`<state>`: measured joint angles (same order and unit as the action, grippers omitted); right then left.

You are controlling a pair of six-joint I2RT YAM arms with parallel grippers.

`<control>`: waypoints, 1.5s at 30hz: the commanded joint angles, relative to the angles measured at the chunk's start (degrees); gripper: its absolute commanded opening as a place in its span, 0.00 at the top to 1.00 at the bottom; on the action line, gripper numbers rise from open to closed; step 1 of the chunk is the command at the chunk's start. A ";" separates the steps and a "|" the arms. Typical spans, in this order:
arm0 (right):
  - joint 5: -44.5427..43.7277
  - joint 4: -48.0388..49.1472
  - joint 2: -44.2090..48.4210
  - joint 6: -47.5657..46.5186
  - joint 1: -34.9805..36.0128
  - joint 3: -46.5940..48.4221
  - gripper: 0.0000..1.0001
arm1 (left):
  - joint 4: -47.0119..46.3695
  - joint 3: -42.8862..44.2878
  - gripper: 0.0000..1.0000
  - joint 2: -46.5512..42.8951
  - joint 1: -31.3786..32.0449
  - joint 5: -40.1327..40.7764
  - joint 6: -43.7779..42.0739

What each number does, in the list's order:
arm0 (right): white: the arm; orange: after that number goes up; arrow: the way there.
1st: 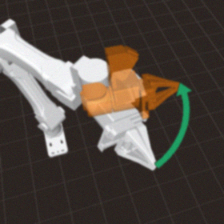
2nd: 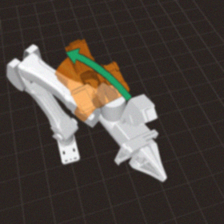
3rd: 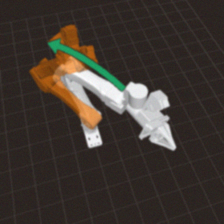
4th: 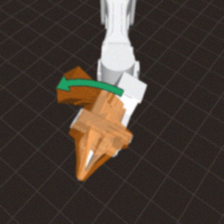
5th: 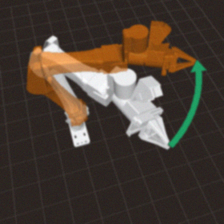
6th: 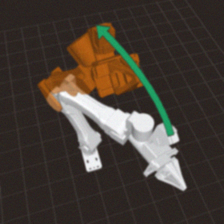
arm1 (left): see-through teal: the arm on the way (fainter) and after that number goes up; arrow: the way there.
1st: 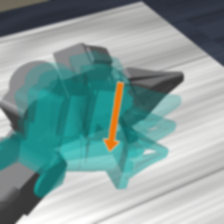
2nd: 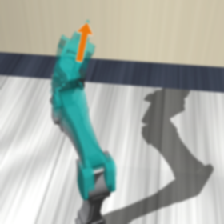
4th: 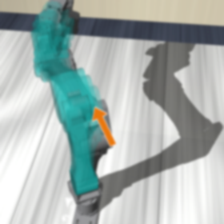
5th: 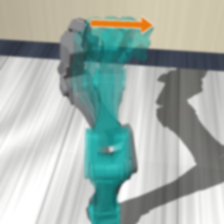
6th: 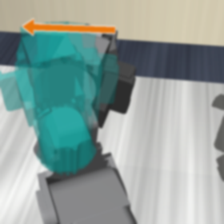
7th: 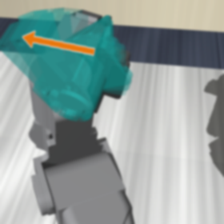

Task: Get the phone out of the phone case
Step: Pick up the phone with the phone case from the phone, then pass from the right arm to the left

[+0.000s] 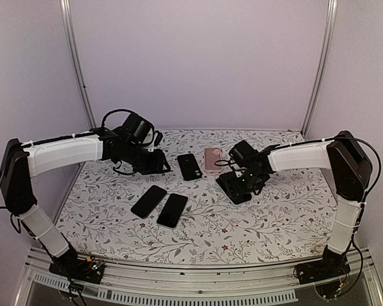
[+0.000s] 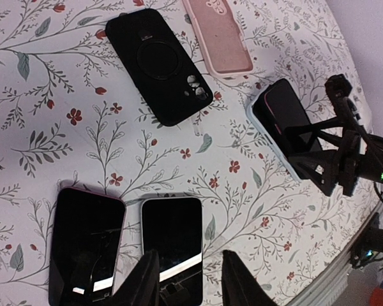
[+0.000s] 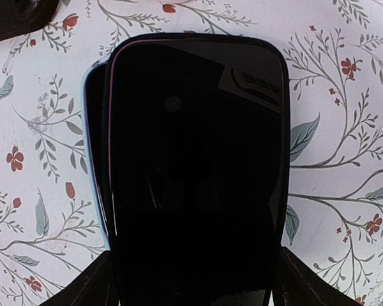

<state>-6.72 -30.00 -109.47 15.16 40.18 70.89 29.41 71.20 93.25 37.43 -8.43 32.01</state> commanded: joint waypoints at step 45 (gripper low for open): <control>-2.46 7.75 8.63 -0.29 14.88 13.37 0.63 | -26.34 1.62 0.82 7.82 -0.50 -19.05 19.31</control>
<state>-8.27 -26.55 -101.75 15.18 54.76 82.21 7.66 73.43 100.05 37.21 -24.21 49.69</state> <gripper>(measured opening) 0.776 0.255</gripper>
